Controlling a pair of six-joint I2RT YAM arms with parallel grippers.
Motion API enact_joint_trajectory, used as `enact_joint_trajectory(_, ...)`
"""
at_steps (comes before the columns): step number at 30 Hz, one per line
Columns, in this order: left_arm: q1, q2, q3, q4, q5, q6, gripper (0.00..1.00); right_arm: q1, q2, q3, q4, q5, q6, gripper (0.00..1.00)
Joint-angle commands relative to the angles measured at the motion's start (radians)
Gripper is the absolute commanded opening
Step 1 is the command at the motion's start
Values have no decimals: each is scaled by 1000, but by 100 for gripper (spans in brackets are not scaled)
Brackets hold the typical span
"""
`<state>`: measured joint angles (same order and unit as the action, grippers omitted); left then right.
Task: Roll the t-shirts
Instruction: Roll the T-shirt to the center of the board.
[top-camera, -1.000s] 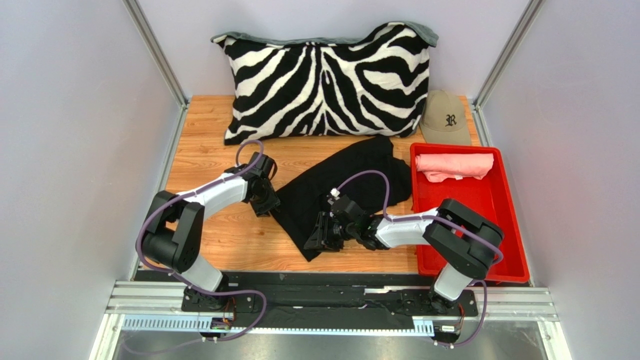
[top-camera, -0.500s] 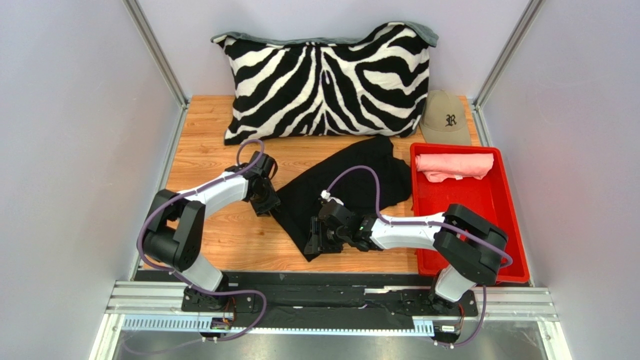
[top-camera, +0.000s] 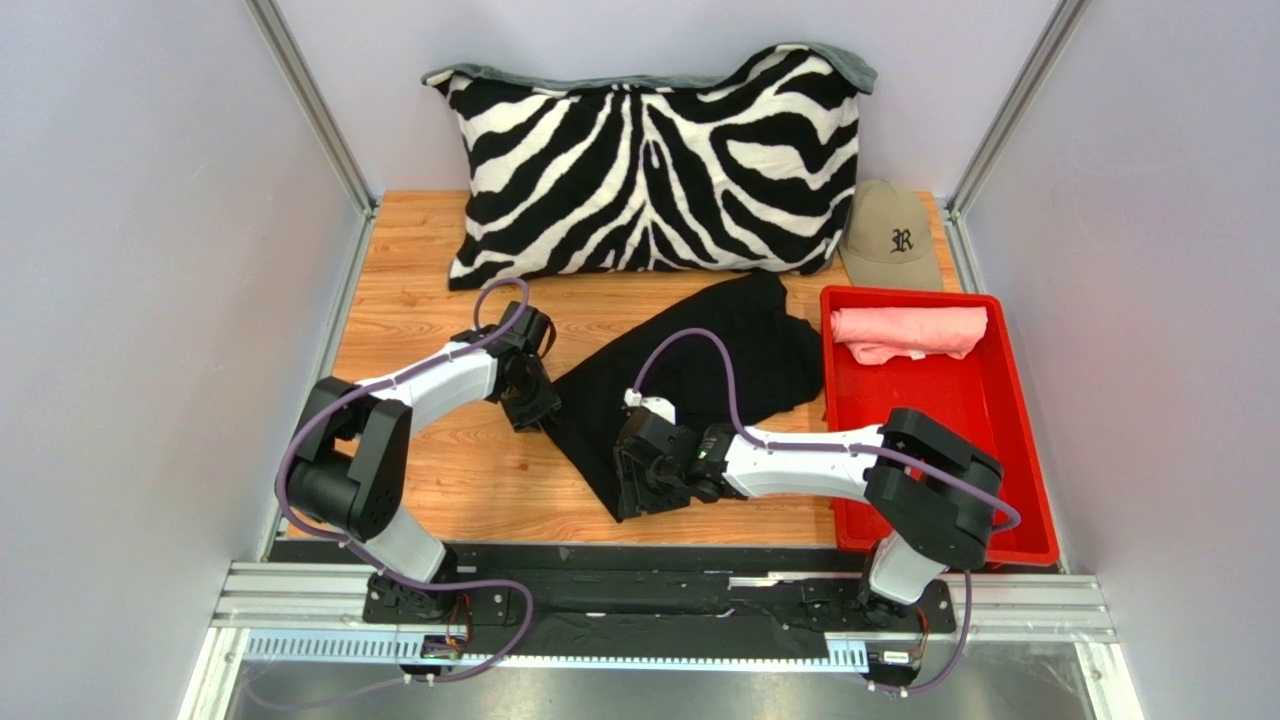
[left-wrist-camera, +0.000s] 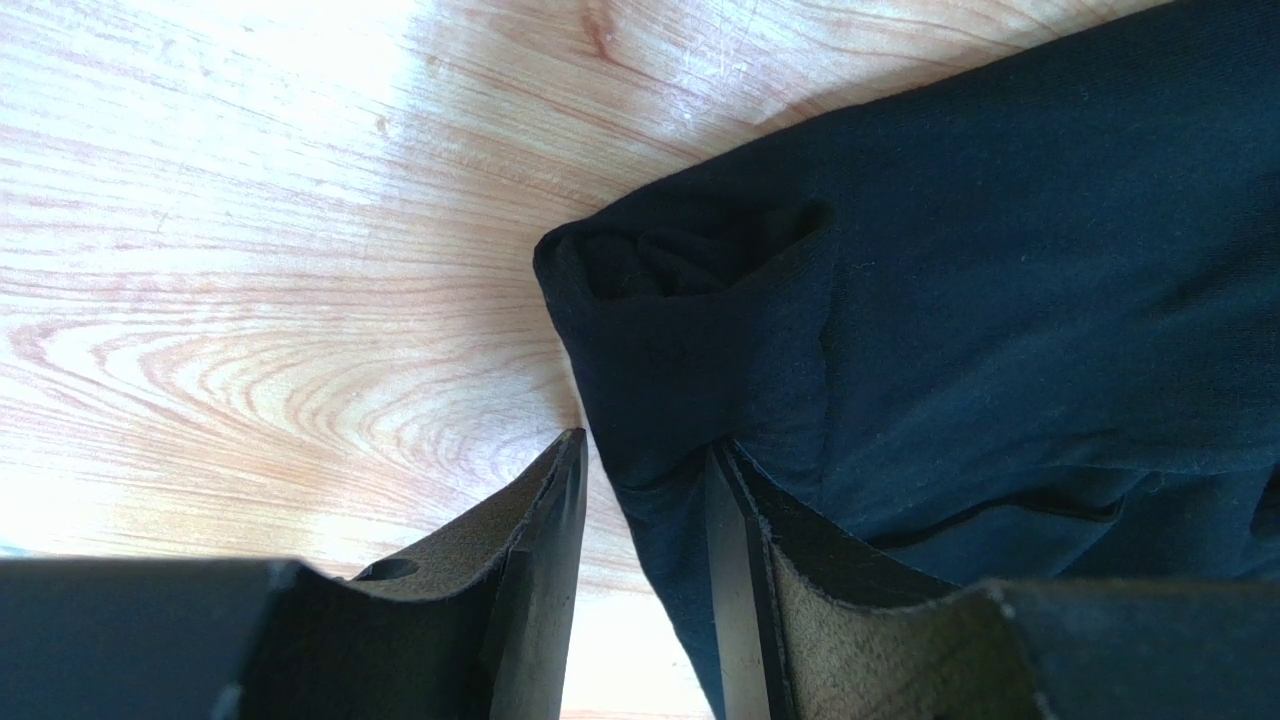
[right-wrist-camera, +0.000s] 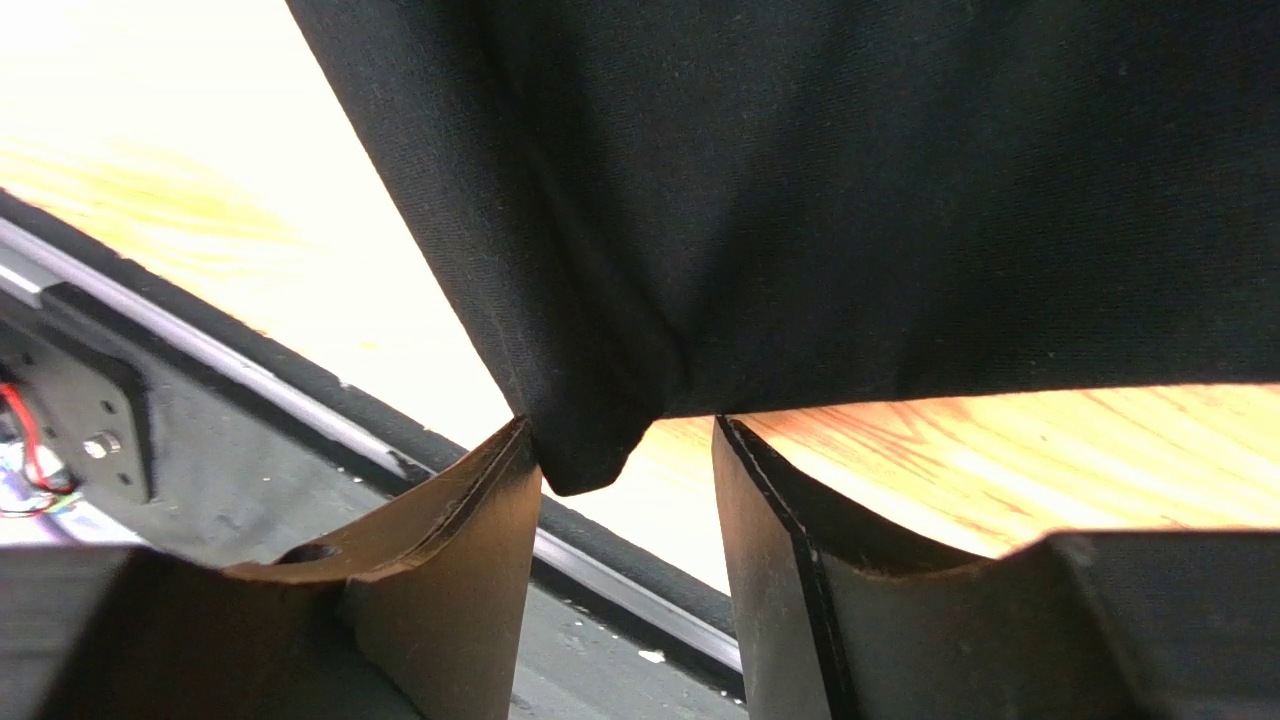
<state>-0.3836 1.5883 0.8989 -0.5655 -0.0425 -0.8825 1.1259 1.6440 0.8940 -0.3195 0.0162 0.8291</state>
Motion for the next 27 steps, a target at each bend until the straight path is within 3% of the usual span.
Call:
enact_joint_trajectory(1,6,24,24,9,-30,20,43,23,-18,43,-99,77,-47,51)
enact_joint_trajectory(12,5,29,32,3,-28,24,43,54,-99,105,-133,131,-96,54)
enact_joint_trajectory(27,6,32,35,1,-28,28,43,54,69,195,-72,105,-165,58)
